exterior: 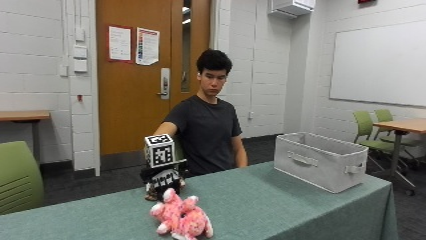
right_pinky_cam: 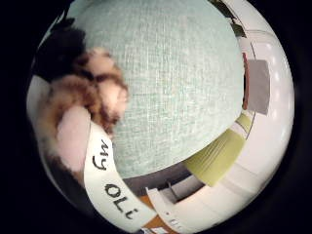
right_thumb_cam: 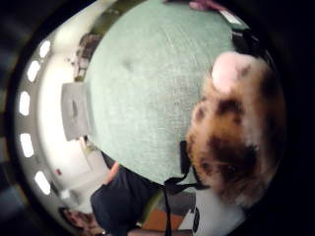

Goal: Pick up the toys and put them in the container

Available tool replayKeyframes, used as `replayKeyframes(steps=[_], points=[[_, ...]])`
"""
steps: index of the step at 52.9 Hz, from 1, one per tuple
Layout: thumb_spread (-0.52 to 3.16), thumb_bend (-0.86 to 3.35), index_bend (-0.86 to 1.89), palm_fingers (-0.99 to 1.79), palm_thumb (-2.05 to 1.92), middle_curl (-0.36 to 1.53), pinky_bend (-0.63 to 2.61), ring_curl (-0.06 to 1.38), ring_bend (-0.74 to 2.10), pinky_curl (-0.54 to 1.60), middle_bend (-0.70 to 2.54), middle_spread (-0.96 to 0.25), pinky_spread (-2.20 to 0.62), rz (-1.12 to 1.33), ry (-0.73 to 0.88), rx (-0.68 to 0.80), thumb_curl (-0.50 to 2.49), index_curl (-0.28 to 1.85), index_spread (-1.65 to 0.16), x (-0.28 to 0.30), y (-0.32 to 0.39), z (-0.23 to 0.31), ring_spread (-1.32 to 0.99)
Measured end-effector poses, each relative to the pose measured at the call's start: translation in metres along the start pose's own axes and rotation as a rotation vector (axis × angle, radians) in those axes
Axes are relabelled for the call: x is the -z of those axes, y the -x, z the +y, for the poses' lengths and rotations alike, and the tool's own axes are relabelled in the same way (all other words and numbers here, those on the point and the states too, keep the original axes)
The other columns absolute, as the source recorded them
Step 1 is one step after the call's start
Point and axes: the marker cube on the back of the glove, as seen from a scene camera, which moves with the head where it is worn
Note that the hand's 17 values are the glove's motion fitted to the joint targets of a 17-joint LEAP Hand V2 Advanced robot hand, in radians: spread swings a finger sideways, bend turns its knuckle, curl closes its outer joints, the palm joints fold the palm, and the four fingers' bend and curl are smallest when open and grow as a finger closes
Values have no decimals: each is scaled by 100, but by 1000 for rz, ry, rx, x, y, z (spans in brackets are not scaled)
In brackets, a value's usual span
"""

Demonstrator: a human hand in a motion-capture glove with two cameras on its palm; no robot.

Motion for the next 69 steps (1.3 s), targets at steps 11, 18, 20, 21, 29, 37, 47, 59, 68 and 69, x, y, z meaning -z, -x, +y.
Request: replayKeyframes(steps=[11, 18, 20, 21, 29, 37, 47, 59, 68, 69], points=[[119, 27, 37, 76, 56, 40, 65, 32, 49, 36, 29, -20, -27, 25, -136, -40, 40, 61, -34, 20, 9, 2, -46], [105, 27, 12, 120, 63, 46, 67, 41, 82, 36, 47, -31, -41, 20, -71, -33, 50, 58, -34, 39, 19, -13, -49], [100, 27, 11, 126, 65, 50, 66, 44, 88, 37, 57, -32, -42, 3, -43, -24, 52, 57, -34, 49, 28, -17, -48], [98, 27, 12, 126, 65, 51, 67, 46, 90, 37, 60, -33, -43, -3, -37, -20, 53, 58, -33, 53, 32, -19, -48], [82, 25, 27, 135, 64, 58, 70, 51, 99, 39, 79, -34, -47, 24, -45, 34, 62, 66, -35, 100, 81, -32, -46], [68, 24, 34, 130, 62, 61, 75, 54, 108, 41, 87, -34, -48, 64, -156, 122, 70, 73, -35, 167, 168, -44, -43], [56, 25, 38, 127, 61, 63, 79, 55, 114, 43, 94, -33, -48, 95, -284, 316, 79, 79, -36, 240, 290, -60, -41], [45, 26, 40, 123, 59, 64, 82, 56, 117, 44, 98, -31, -48, 48, -296, 701, 89, 86, -36, 276, 464, -32, -40], [39, 28, 41, 121, 57, 64, 85, 55, 115, 44, 101, -30, -48, 33, -290, 851, 95, 90, -36, 275, 579, -16, -40], [39, 28, 41, 121, 57, 64, 85, 55, 116, 44, 100, -30, -48, 67, -305, 851, 96, 90, -36, 272, 589, -18, -40]])
